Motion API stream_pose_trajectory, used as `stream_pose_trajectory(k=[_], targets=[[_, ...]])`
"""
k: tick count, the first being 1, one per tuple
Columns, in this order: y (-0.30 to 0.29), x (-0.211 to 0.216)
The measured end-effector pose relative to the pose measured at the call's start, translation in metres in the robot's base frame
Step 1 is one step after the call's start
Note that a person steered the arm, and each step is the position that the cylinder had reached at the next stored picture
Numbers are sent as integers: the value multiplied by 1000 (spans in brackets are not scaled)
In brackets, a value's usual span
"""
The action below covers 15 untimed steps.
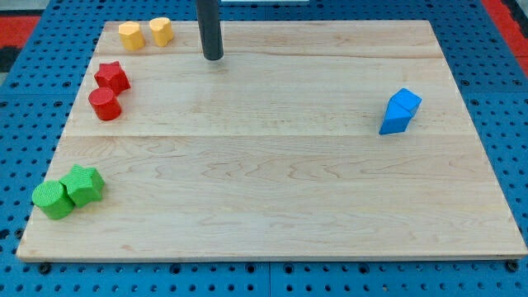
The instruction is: Point your arm at blue cube
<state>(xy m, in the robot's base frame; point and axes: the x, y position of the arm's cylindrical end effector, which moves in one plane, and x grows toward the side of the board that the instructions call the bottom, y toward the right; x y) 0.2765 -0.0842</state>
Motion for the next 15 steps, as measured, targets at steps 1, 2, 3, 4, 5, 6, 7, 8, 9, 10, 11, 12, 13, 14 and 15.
stream_pose_trajectory(k=[1, 2, 3, 4, 5, 6, 7, 8, 9, 10, 11, 12, 13, 14, 15], targets=[[8, -3], [8, -3], [1, -2], [5, 0], [47, -1], [71, -3], [101, -5], [117, -12], [123, -17], [131, -20], [141, -20], [144, -22], [146, -23], [151, -22], [175, 0]])
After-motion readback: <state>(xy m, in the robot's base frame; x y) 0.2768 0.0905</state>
